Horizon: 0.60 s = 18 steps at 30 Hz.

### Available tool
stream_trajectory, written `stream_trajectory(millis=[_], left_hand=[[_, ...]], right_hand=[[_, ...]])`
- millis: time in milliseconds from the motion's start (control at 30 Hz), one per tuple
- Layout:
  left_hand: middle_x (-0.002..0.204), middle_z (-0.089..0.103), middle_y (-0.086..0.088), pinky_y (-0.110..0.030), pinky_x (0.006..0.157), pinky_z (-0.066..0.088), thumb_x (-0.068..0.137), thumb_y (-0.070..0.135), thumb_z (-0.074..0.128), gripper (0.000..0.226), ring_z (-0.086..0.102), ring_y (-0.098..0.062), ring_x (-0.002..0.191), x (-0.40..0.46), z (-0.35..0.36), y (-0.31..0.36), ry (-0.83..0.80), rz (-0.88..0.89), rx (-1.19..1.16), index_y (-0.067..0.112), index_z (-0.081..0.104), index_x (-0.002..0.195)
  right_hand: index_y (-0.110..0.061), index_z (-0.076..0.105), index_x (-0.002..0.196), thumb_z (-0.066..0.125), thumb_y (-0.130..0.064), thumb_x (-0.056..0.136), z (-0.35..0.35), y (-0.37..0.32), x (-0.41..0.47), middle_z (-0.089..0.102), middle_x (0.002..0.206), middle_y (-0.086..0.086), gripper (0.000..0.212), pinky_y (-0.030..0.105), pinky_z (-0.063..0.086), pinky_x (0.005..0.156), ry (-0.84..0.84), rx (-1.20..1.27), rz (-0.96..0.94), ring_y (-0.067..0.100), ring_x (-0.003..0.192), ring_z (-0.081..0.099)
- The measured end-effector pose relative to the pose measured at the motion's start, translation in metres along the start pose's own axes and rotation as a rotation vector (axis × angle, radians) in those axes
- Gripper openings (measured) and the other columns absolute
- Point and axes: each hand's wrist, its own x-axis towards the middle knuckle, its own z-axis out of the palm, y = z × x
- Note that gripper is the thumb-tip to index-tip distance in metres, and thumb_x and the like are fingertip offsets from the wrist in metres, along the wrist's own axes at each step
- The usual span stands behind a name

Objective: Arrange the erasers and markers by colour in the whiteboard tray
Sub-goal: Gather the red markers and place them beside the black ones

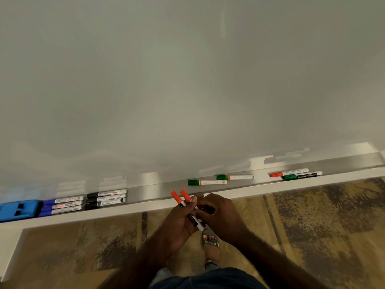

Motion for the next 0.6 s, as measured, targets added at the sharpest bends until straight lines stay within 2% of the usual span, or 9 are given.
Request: stream_trajectory(millis=[100, 167, 267, 333, 400, 467, 533, 600], left_hand=[[0.118, 0.071, -0.026, -0.046, 0.084, 0.059, 0.095, 0.025, 0.063, 0.038, 0.073, -0.036, 0.102, 0.003, 0.002, 0.0, -0.012, -0.007, -0.026, 0.0, 0.068, 0.124], [0.125, 0.067, -0.029, -0.055, 0.095, 0.056, 0.097, 0.024, 0.06, 0.041, 0.068, -0.041, 0.112, 0.005, 0.006, -0.001, -0.027, -0.028, -0.015, 0.0, 0.063, 0.13], [0.128, 0.064, -0.032, -0.065, 0.109, 0.042, 0.099, 0.021, 0.057, 0.041, 0.06, -0.047, 0.122, 0.011, 0.015, -0.003, -0.027, -0.049, 0.008, -0.002, 0.059, 0.133], [0.119, 0.067, -0.03, -0.063, 0.105, 0.047, 0.1, 0.019, 0.055, 0.039, 0.065, -0.043, 0.111, 0.013, 0.023, -0.004, -0.051, -0.05, 0.026, -0.004, 0.058, 0.131], [0.112, 0.07, -0.026, -0.056, 0.093, 0.056, 0.099, 0.019, 0.055, 0.034, 0.069, -0.038, 0.104, 0.015, 0.033, -0.005, -0.093, -0.061, 0.036, -0.003, 0.062, 0.124], [0.12, 0.069, -0.026, -0.055, 0.091, 0.057, 0.099, 0.017, 0.054, 0.034, 0.068, -0.04, 0.111, 0.019, 0.038, -0.007, -0.089, -0.083, 0.011, -0.002, 0.059, 0.127], [0.132, 0.064, -0.027, -0.058, 0.095, 0.055, 0.103, 0.014, 0.048, 0.037, 0.063, -0.042, 0.122, 0.023, 0.041, -0.008, -0.105, -0.1, -0.018, -0.006, 0.05, 0.134], [0.136, 0.062, -0.027, -0.06, 0.099, 0.052, 0.103, 0.014, 0.046, 0.038, 0.061, -0.042, 0.126, 0.027, 0.043, -0.011, -0.133, -0.108, -0.007, -0.006, 0.046, 0.135]], right_hand=[[-0.03, 0.076, 0.11, 0.073, -0.036, 0.091, -0.003, 0.003, -0.001, 0.067, 0.088, -0.018, 0.02, 0.02, 0.051, 0.068, 0.002, -0.01, -0.009, 0.003, 0.081, 0.06], [-0.033, 0.075, 0.112, 0.072, -0.033, 0.093, -0.008, 0.005, -0.002, 0.066, 0.089, -0.02, 0.02, 0.019, 0.05, 0.069, 0.004, -0.012, -0.028, 0.002, 0.081, 0.061], [-0.031, 0.076, 0.115, 0.071, -0.03, 0.095, -0.02, 0.01, -0.005, 0.071, 0.092, -0.011, 0.021, 0.026, 0.054, 0.073, -0.005, 0.003, -0.004, 0.004, 0.081, 0.063], [-0.031, 0.077, 0.114, 0.073, -0.028, 0.094, -0.03, 0.015, -0.007, 0.072, 0.093, -0.014, 0.021, 0.021, 0.054, 0.073, 0.011, 0.026, 0.016, 0.003, 0.083, 0.066], [-0.031, 0.077, 0.11, 0.075, -0.026, 0.092, -0.043, 0.023, -0.01, 0.072, 0.094, -0.019, 0.019, 0.014, 0.055, 0.07, 0.045, 0.073, 0.067, 0.001, 0.083, 0.069], [-0.031, 0.077, 0.105, 0.076, -0.026, 0.091, -0.057, 0.032, -0.012, 0.07, 0.09, -0.023, 0.015, 0.01, 0.053, 0.068, 0.093, 0.058, 0.107, -0.004, 0.082, 0.069], [-0.033, 0.075, 0.105, 0.077, -0.028, 0.09, -0.075, 0.044, -0.01, 0.065, 0.088, -0.027, 0.016, 0.007, 0.049, 0.07, 0.167, -0.067, 0.139, -0.007, 0.086, 0.065], [-0.032, 0.076, 0.103, 0.077, -0.023, 0.089, -0.097, 0.057, -0.008, 0.066, 0.089, -0.024, 0.016, 0.006, 0.046, 0.071, 0.245, -0.16, 0.148, -0.005, 0.082, 0.064]])
